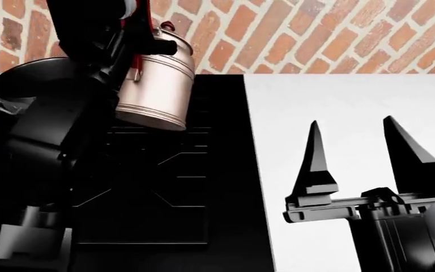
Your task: Pick the kettle from the counter and place it on a stove burner. Then turn the burner on.
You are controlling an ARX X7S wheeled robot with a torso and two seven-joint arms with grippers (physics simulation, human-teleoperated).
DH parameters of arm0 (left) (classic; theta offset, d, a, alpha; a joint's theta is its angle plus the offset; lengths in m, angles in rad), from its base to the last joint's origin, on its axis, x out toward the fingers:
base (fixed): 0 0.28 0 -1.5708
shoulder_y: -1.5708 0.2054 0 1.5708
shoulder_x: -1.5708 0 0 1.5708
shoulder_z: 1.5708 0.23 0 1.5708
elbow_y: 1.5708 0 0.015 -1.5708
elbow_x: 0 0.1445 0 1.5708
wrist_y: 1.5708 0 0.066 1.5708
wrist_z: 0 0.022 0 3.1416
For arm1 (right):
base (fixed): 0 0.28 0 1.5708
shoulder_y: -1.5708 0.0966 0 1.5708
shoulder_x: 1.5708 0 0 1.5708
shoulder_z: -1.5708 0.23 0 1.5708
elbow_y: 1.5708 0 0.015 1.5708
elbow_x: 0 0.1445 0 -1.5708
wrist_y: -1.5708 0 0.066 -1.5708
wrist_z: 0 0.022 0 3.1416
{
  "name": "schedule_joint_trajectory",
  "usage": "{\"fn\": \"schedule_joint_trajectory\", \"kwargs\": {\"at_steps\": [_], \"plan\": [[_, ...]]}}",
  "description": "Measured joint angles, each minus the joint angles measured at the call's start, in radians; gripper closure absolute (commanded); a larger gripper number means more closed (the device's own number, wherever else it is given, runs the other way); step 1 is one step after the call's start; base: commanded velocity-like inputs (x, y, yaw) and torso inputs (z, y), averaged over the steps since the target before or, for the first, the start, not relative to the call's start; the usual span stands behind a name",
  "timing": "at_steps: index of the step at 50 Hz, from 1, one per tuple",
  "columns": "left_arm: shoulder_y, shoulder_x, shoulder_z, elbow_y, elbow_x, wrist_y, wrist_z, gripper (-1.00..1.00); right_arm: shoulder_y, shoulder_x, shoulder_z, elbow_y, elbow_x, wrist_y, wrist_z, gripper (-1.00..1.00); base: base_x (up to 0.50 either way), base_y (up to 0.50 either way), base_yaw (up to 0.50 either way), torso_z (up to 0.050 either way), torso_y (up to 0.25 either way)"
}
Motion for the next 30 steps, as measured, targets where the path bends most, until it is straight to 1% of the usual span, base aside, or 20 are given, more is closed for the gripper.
{"fn": "schedule_joint_trajectory", "kwargs": {"at_steps": [6, 15, 24, 30], "plan": [[0.015, 0.004, 0.002, -0.028, 0.005, 0.026, 0.006, 1.0, 0.0, -0.007, -0.002, 0.021, 0.003, -0.009, -0.011, -1.0, 0.0, 0.0, 0.0, 0.0, 0.002], [0.06, -0.012, -0.013, -0.001, -0.011, 0.033, -0.001, 1.0, 0.001, -0.014, -0.006, 0.032, 0.005, -0.012, -0.018, -1.0, 0.0, 0.0, 0.0, 0.0, 0.0], [0.11, -0.032, -0.042, 0.061, -0.033, 0.042, -0.007, 1.0, 0.001, -0.018, -0.01, 0.04, 0.006, -0.015, -0.023, -1.0, 0.0, 0.0, 0.0, 0.0, 0.0], [0.167, -0.051, -0.069, 0.134, -0.056, 0.046, -0.01, 1.0, -0.001, -0.02, -0.01, 0.045, 0.005, -0.02, -0.026, -1.0, 0.0, 0.0, 0.0, 0.0, 0.0]]}}
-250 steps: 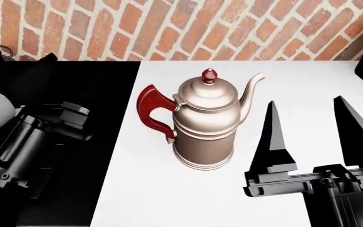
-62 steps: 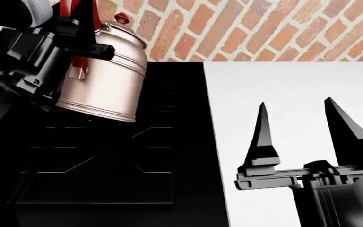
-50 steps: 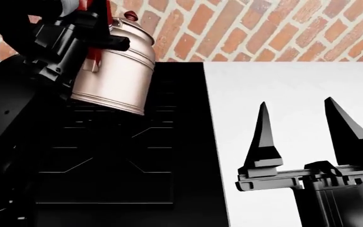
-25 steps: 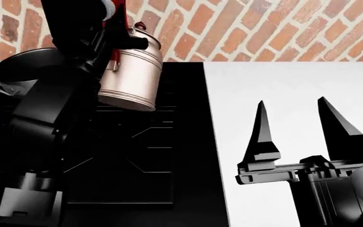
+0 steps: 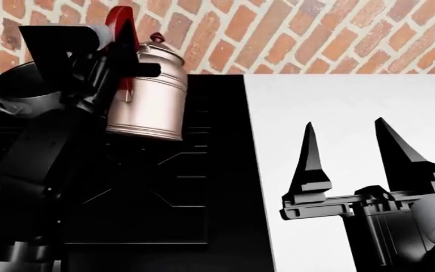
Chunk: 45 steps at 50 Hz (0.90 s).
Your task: Pick the kettle from the counter and place it on a stove burner. Then turn the burner on.
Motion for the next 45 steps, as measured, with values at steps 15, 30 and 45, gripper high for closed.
{"fn": "schedule_joint_trajectory", "kwargs": {"at_steps": [15, 30, 45], "plan": [[0.224, -0.072, -0.069, 0.302, -0.102, -0.024, -0.042, 1.0, -0.001, -0.004, -0.002, 0.006, -0.001, -0.003, -0.001, -1.0, 0.0, 0.0, 0.0, 0.0, 0.0], [0.476, -0.128, -0.137, 0.539, -0.175, 0.004, -0.079, 1.0, 0.001, -0.006, -0.004, -0.003, -0.003, 0.006, 0.005, -1.0, 0.0, 0.0, 0.0, 0.0, 0.0], [0.657, -0.157, -0.224, 0.632, -0.238, 0.054, -0.117, 1.0, 0.006, -0.01, -0.009, -0.011, -0.007, 0.016, 0.006, -1.0, 0.0, 0.0, 0.0, 0.0, 0.0]]}}
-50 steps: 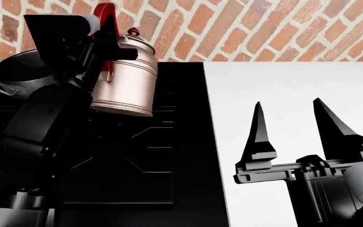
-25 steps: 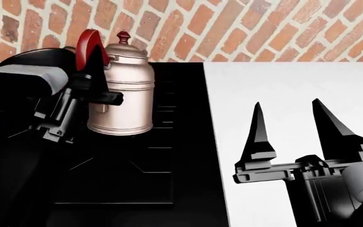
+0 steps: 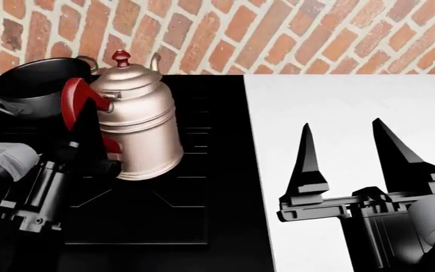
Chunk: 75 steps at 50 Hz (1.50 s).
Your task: Pick the kettle from the counter and place it on a stove burner. Then turn the burner on.
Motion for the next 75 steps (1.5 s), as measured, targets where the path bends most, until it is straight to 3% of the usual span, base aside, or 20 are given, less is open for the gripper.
{"fn": "schedule_joint_trajectory", "kwargs": {"at_steps": [10, 11, 39, 60, 75], "plan": [[0.08, -0.007, -0.041, 0.035, -0.024, 0.029, -0.017, 1.0, 0.002, -0.002, -0.003, -0.005, -0.002, 0.006, 0.001, -1.0, 0.0, 0.0, 0.0, 0.0, 0.0], [0.084, -0.008, -0.042, 0.037, -0.024, 0.03, -0.019, -1.0, 0.002, -0.003, -0.003, -0.005, -0.002, 0.006, 0.001, -1.0, 0.0, 0.0, 0.0, 0.0, 0.0], [0.135, -0.023, -0.048, 0.079, -0.032, 0.039, -0.036, -1.0, 0.001, -0.003, -0.004, -0.008, -0.003, 0.007, 0.0, -1.0, 0.0, 0.0, 0.0, 0.0, 0.0], [0.301, -0.078, -0.231, 0.263, -0.179, 0.128, -0.063, -1.0, 0.002, -0.002, -0.004, -0.015, -0.002, 0.012, 0.001, -1.0, 0.0, 0.0, 0.0, 0.0, 0.0], [0.255, -0.08, -0.306, 0.231, -0.232, 0.164, -0.166, -1.0, 0.04, -0.006, -0.006, -0.044, 0.035, 0.099, 0.055, -1.0, -0.12, 0.4, 0.0, 0.0, 0.0]]}}
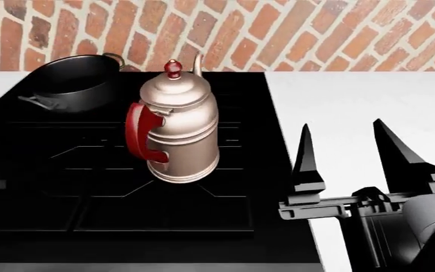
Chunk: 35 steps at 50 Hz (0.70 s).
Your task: Pick the kettle from the counter and place it on a stove burner. Then turn the burner on.
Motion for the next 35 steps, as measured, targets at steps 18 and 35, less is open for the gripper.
{"fn": "schedule_joint_trajectory", "kwargs": {"at_steps": [18, 35], "plan": [[-0.047, -0.002, 0.066, -0.009, 0.094, -0.049, -0.065, -1.0, 0.015, 0.029, 0.012, -0.052, 0.019, 0.067, 0.089, -1.0, -0.37, 0.35, 0.0, 0.0, 0.0], [-0.058, 0.004, 0.115, 0.004, 0.141, -0.077, -0.097, -1.0, 0.025, 0.038, 0.01, -0.062, 0.036, 0.083, 0.111, -1.0, -0.5, 0.18, 0.0, 0.0, 0.0]]}}
